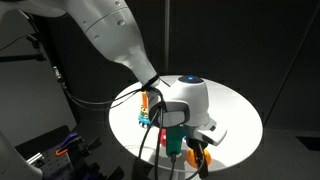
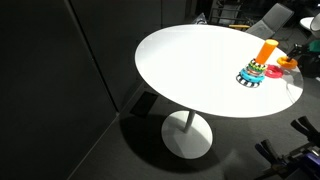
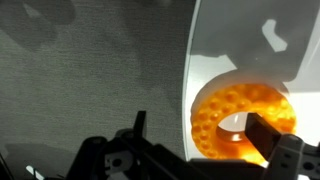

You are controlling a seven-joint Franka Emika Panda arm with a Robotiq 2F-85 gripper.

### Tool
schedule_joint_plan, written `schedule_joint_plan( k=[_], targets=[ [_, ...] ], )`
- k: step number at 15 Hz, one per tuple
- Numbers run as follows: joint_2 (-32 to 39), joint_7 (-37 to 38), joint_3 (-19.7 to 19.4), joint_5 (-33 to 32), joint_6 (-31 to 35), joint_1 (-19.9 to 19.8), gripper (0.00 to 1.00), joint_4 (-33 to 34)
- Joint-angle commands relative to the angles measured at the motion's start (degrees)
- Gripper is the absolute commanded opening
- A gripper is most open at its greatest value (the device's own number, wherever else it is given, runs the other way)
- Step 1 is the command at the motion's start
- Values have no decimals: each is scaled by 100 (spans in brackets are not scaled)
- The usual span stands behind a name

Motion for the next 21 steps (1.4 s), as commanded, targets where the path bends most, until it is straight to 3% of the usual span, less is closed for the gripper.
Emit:
schedule_joint_plan(
  k=[1, 11, 21],
  targets=[
    [-58, -56, 33, -6, 49, -3, 100, -85],
    [-231, -77, 73, -20, -22, 133, 100, -382],
    [-659, -222, 392, 107, -348, 41, 100, -743]
  ],
)
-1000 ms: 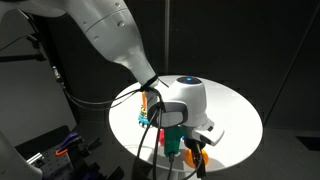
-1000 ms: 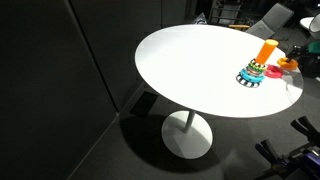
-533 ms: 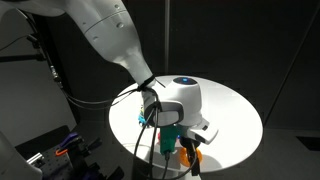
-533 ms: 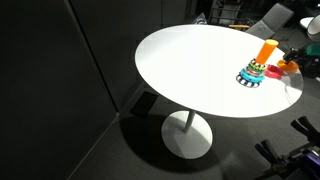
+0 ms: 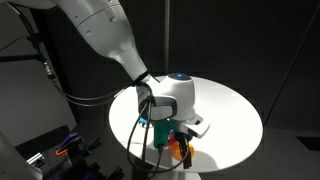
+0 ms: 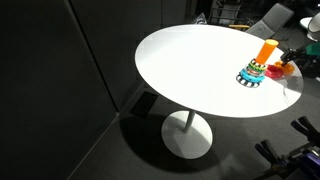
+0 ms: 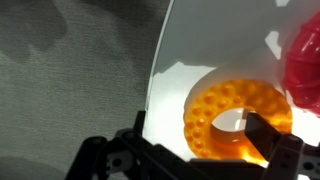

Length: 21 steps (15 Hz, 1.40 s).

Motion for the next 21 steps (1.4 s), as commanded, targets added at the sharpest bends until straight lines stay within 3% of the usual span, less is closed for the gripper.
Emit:
schedule_joint_plan(
  k=[1, 10, 11, 12, 17, 21],
  targets=[
    [-300, -179, 120, 110, -221, -106, 100, -185],
    [-316, -286, 249, 208, -289, -267, 100, -209],
    [-316, -303, 272, 224, -294, -296, 77, -206],
    [-315, -326, 295, 247, -299, -324, 74, -201],
    [-327, -381, 342, 355, -316, -385, 31, -192],
    [-483, -253, 207, 239, -348, -245, 3, -244]
  ],
)
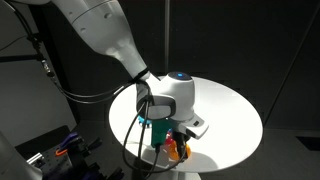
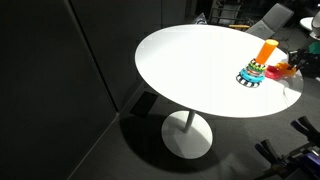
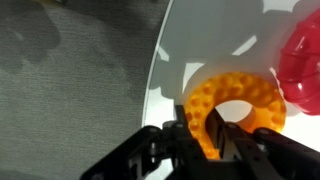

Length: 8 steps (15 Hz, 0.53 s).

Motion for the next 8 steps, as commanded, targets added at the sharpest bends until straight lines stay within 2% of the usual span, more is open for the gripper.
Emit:
schedule_joint_plan(
  k=[1, 4, 8],
  targets=[
    [-360, -87, -74, 18, -183, 40, 6, -148],
    [-573, 5, -189, -65, -265, 146, 3, -181],
    [-978, 97, -348, -197, -427, 338, 6, -240]
  ],
)
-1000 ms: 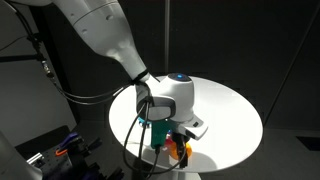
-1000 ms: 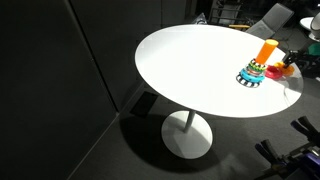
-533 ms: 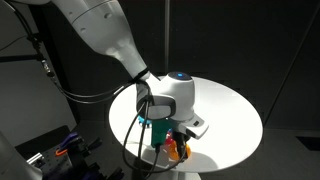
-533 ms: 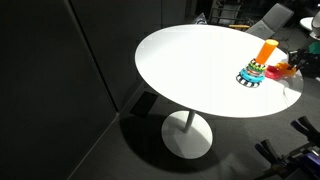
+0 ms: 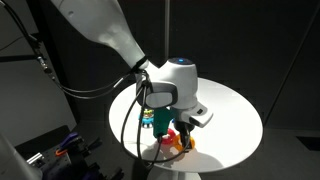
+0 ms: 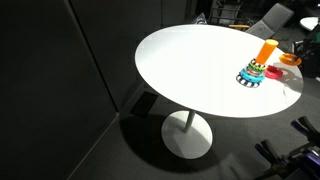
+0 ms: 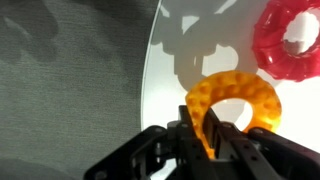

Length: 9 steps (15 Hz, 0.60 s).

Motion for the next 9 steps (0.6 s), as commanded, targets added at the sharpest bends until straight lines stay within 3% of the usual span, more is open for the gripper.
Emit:
schedule_joint_plan(
  k=[1, 9],
  targets=[
    [-588, 102, -164, -206, -250, 201, 6, -213],
    [-1659, 174, -82, -575, -884, 543, 6, -392]
  ],
)
